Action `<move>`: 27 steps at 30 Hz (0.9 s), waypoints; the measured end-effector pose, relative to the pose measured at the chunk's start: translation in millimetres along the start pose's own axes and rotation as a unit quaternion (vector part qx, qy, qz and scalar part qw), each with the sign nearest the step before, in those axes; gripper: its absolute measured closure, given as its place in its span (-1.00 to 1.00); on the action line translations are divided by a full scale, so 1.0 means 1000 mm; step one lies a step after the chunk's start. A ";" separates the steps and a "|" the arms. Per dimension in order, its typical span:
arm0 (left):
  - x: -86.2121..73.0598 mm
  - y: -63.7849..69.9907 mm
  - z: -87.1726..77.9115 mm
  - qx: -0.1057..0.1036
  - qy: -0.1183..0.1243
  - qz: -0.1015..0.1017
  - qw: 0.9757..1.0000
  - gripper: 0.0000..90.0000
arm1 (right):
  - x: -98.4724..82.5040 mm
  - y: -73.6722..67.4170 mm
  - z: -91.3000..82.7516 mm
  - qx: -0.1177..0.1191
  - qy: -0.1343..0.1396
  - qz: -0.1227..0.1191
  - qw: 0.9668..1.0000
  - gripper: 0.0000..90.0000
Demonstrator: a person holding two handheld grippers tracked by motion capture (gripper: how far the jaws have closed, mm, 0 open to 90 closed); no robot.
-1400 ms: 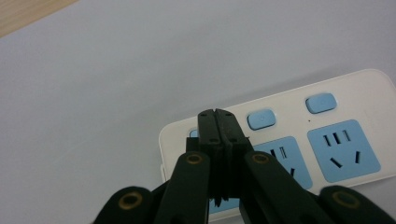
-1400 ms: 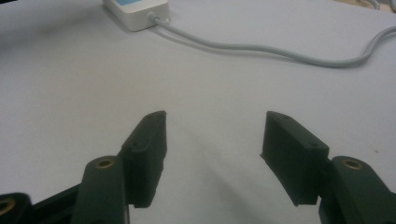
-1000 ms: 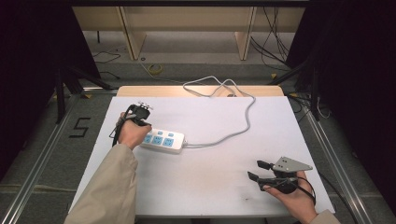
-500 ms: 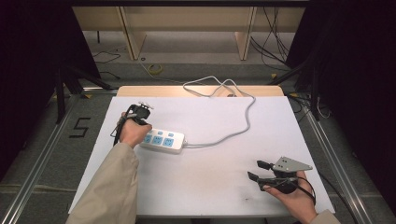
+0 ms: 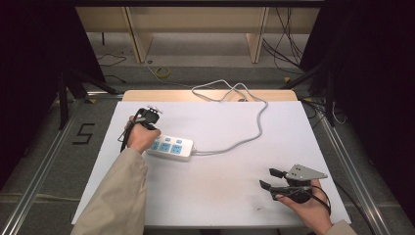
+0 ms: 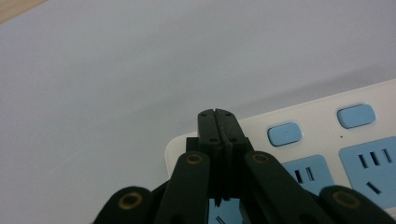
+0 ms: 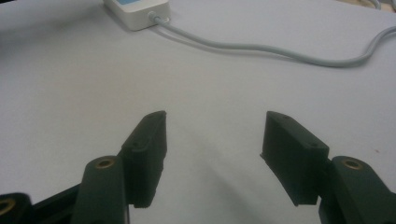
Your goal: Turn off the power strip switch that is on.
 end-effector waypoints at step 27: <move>-0.001 0.001 0.009 -0.005 -0.017 0.002 1.000 0.99 | 0.000 0.000 0.000 0.002 -0.001 0.000 1.000 -0.09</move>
Point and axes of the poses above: each handheld gripper's, and its own axes: z roughly forward along the jaws, x roughly out of its top, y roughly to its right, the point moved 6 cm from there along z, roughly forward along the jaws, and after that the axes turned 9 degrees about z, right-handed, at the moved point
